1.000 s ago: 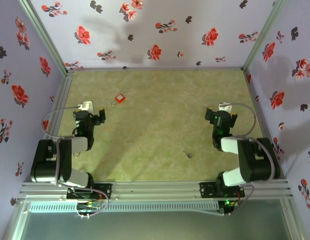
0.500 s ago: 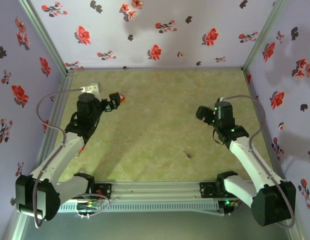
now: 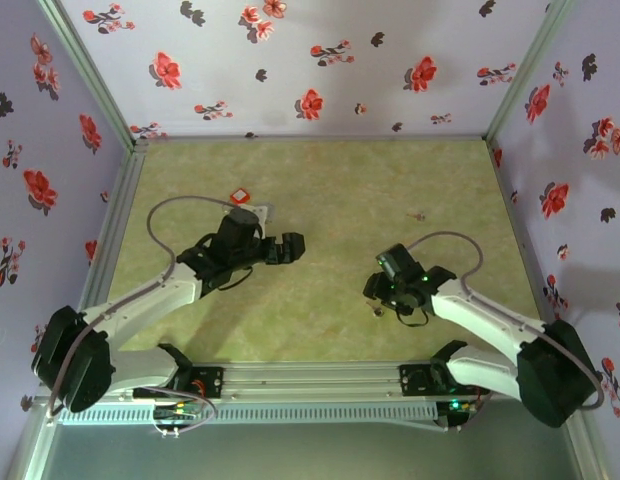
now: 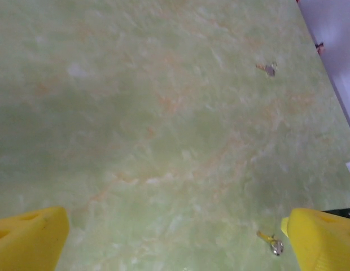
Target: Unlock with the key
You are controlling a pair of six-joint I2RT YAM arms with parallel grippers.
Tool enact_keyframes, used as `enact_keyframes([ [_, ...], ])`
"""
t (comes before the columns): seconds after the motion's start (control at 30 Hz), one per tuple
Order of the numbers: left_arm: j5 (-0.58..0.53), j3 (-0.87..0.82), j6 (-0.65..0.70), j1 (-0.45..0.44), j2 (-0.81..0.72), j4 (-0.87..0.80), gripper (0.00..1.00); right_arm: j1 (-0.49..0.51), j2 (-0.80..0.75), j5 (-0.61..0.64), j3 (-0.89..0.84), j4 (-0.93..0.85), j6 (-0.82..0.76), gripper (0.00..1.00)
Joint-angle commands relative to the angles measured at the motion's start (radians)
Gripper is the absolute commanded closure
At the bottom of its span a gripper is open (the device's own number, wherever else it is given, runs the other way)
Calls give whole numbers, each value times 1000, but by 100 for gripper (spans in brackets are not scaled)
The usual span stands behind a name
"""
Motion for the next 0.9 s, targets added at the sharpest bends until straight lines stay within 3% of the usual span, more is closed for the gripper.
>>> enact_keyframes([
  [0.0,-31,-7,-43,-30,8,-9,1,24,21,17,25,-35,80,46],
  [0.87,-50,-21,-40,-40,58,-4,2,83,40,49,-20,-74,189,56],
])
